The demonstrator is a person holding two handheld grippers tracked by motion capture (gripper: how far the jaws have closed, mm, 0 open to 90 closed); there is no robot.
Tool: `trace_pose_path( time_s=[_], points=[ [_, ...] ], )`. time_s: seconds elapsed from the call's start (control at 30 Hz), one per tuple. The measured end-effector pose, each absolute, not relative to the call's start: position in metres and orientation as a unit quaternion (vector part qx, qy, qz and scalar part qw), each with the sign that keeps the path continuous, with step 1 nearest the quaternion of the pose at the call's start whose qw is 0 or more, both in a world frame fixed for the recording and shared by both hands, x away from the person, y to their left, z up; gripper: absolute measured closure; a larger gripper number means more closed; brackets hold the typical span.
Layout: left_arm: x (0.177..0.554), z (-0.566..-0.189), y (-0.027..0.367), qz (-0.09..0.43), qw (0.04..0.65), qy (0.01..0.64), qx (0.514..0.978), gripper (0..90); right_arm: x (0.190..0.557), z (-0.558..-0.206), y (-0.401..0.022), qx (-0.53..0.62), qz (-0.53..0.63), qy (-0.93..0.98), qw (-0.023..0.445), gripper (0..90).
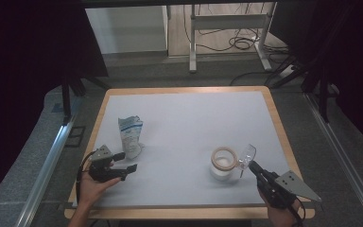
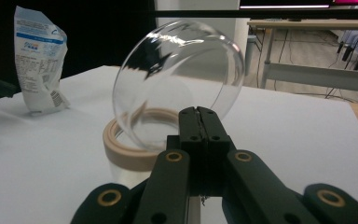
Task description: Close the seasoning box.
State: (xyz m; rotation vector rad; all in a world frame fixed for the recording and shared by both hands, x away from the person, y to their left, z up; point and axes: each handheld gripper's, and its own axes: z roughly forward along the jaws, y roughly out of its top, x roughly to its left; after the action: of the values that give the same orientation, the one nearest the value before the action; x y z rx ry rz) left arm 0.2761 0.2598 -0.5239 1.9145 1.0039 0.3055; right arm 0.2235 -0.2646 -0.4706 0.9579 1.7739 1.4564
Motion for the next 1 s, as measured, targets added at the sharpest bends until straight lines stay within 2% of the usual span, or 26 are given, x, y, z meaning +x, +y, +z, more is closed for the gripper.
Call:
trace_pose_path(
  time_s=[0.37, 0.53, 0.7, 1.0],
  points=[
    [0.272, -0.526, 0.261, 0.123, 0.459, 0.410, 0.778, 24.5, 0.237, -0.467, -0.251, 0.359, 0.554, 0.678, 0.324, 90.0],
    [0.272, -0.530, 0.258, 0.121, 0.453, 0.409, 0.783, 24.5, 0.249, -0.468, -0.228, 0.347, 0.551, 0.697, 0.300, 90.0],
    [0.271, -0.529, 0.258, 0.121, 0.454, 0.409, 0.782, 24.5, 0.255, -0.472, -0.208, 0.334, 0.525, 0.723, 0.300, 90.0],
    [0.270, -0.530, 0.257, 0.118, 0.460, 0.410, 0.779, 24.5, 0.254, -0.470, -0.212, 0.339, 0.531, 0.720, 0.292, 89.8]
  ],
)
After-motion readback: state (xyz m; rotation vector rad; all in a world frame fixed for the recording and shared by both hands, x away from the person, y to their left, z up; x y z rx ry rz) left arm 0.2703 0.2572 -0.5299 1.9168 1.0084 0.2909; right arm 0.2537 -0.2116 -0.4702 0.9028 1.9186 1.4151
